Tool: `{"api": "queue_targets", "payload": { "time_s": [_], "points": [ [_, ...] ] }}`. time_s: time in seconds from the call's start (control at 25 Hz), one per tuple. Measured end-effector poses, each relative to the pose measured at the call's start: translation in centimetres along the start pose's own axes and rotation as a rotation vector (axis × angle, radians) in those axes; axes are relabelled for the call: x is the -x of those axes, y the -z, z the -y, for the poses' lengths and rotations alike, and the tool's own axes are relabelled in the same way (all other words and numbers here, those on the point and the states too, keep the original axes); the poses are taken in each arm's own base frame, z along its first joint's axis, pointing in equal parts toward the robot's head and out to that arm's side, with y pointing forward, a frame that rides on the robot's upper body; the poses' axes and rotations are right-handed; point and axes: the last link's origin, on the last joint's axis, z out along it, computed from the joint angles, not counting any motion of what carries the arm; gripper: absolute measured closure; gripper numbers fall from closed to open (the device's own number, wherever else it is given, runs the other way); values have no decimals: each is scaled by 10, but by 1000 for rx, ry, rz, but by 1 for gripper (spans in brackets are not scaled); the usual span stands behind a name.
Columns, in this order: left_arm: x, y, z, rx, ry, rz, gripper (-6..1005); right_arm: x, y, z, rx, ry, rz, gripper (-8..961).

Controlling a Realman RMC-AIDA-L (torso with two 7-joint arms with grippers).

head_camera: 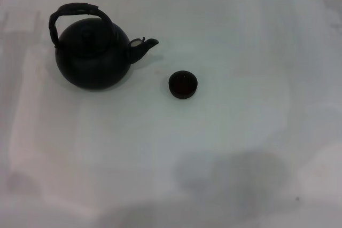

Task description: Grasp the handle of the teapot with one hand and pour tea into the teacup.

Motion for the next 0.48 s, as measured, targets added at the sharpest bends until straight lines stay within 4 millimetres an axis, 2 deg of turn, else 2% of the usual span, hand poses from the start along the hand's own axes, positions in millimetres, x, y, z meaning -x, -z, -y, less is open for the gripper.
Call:
{"api": "queue_targets", "payload": {
  "time_s": [0.48],
  "points": [
    [-5,-16,-7,14,-14,10,197,-1,-1,-4,19,17,-6,119]
  ]
}}
